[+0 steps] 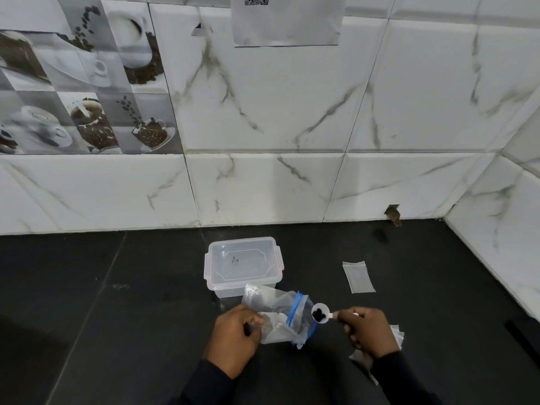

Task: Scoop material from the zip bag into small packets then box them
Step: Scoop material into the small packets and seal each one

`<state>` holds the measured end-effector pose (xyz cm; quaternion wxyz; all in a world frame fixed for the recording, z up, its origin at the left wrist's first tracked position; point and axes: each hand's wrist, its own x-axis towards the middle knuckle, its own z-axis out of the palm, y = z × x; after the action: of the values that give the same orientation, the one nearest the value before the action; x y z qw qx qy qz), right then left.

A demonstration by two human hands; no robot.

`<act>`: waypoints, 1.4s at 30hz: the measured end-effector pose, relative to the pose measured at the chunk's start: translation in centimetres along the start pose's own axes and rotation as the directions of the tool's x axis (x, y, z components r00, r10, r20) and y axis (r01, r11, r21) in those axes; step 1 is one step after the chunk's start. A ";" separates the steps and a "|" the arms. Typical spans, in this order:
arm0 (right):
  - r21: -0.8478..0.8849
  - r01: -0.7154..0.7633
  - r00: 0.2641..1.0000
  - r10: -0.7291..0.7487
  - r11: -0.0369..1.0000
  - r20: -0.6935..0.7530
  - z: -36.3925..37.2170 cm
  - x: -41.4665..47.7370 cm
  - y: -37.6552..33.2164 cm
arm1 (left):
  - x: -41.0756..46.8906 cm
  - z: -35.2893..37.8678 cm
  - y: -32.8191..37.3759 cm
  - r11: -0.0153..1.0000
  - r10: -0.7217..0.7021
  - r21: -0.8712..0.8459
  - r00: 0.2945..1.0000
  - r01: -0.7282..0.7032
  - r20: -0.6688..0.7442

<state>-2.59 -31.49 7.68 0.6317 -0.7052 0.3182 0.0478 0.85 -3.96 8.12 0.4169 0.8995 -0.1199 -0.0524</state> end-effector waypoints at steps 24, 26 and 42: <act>-0.566 0.812 0.339 -0.903 0.140 0.264 5.8 -5.0 2.3 | 3.8 1.4 5.3 0.971 -0.181 0.189 0.968 0.147 0.176; -0.595 0.803 0.249 -0.902 -0.011 0.353 5.8 -4.4 3.1 | 3.8 1.4 5.1 0.969 -0.196 0.189 0.964 0.162 0.180; -0.205 0.584 0.765 -0.617 0.786 -0.186 2.6 -5.6 -2.4 | 2.5 -0.7 1.8 0.970 -0.242 0.050 0.956 0.237 0.163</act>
<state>-4.92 -26.91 11.83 0.5206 -0.8112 0.1464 -0.2225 3.10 -5.22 9.90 0.3822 0.9060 -0.0453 -0.1762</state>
